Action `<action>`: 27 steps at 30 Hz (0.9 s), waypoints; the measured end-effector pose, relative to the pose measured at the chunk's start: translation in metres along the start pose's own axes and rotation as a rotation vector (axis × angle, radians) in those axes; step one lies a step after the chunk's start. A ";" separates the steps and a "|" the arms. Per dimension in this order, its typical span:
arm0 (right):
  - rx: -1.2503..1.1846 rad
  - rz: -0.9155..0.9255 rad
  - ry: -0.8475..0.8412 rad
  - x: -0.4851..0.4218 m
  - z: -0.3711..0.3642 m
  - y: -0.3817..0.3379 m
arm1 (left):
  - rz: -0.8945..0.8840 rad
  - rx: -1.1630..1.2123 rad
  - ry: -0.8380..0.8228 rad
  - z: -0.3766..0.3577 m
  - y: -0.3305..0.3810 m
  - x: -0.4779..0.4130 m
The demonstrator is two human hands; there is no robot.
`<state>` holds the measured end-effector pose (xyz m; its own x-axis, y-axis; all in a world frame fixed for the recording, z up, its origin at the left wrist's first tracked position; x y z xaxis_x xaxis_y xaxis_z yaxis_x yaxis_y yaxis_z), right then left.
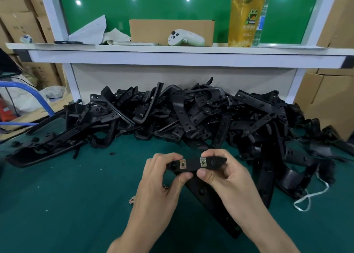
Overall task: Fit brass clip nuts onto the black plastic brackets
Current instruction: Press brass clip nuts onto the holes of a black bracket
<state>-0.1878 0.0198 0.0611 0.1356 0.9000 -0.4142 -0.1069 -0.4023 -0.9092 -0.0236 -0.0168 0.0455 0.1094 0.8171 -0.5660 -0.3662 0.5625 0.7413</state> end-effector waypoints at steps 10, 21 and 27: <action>-0.003 0.009 -0.028 -0.002 -0.002 0.001 | -0.050 -0.054 0.008 -0.002 -0.003 0.001; 0.019 -0.039 0.008 -0.003 0.002 0.013 | 0.080 -0.001 -0.069 -0.009 -0.016 0.004; 0.069 -0.019 0.017 -0.002 0.002 0.011 | 0.094 -0.020 -0.067 -0.013 -0.016 0.006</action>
<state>-0.1912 0.0138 0.0522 0.1546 0.9041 -0.3984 -0.1719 -0.3725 -0.9120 -0.0291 -0.0222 0.0253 0.1348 0.8730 -0.4686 -0.3957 0.4810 0.7823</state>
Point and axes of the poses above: each hand's wrist, its own x-axis away from the middle knuckle, its own z-axis out of the back of the hand, y = z × x, the point moved 6 cm from there along -x, towards the middle knuckle, and after that the axes turned 7 degrees about z, right-handed, at the moved point
